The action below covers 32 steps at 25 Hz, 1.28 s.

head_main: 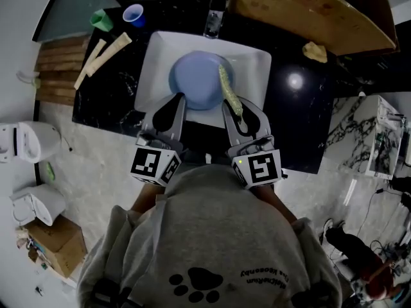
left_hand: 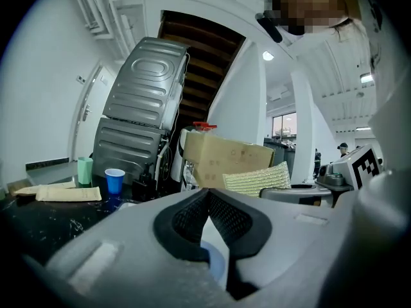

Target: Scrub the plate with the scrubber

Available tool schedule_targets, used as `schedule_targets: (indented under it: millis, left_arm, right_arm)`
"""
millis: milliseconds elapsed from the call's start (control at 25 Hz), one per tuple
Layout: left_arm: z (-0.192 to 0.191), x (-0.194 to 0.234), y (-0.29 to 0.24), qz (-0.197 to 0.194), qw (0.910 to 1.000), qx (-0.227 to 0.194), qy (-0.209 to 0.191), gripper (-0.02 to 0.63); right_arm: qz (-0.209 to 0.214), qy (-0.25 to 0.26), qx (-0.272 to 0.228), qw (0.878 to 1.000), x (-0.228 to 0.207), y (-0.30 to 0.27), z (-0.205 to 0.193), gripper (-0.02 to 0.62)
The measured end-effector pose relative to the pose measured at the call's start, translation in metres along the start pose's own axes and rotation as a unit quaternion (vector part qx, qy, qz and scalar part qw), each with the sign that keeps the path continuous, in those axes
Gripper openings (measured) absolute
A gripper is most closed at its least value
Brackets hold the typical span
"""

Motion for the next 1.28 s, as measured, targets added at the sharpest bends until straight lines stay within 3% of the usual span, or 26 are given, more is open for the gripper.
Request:
schedule_targets:
  millis: [520, 640, 960, 1280]
  left_arm:
    - [-0.010, 0.046, -0.037, -0.071, 0.9968, 0.035, -0.006, 0.003]
    - [-0.021, 0.059, -0.046, -0.078, 0.9956, 0.053, -0.007, 0.038]
    - [-0.057, 0.097, -0.069, -0.050, 0.9894, 0.135, 0.020, 0.081]
    - [-0.092, 0.122, -0.094, -0.019, 0.9719, 0.228, 0.057, 0.137]
  right_arm:
    - [-0.044, 0.005, 0.043, 0.998, 0.008, -0.039, -0.016, 0.075]
    - [-0.053, 0.008, 0.054, 0.997, 0.007, -0.045, -0.022, 0.075]
    - [-0.072, 0.013, 0.096, 0.993, 0.002, -0.060, -0.041, 0.075]
    - [-0.082, 0.017, 0.134, 0.987, -0.008, -0.074, -0.057, 0.076]
Point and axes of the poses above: the fingertips, and each gripper's own axes: y backward along the fingers, x to its left, z out of its top, the point moved 9 cm from there along y, backward along the fingers, and after that the axes turned 1 degree about -x, right-handed, at the moved point
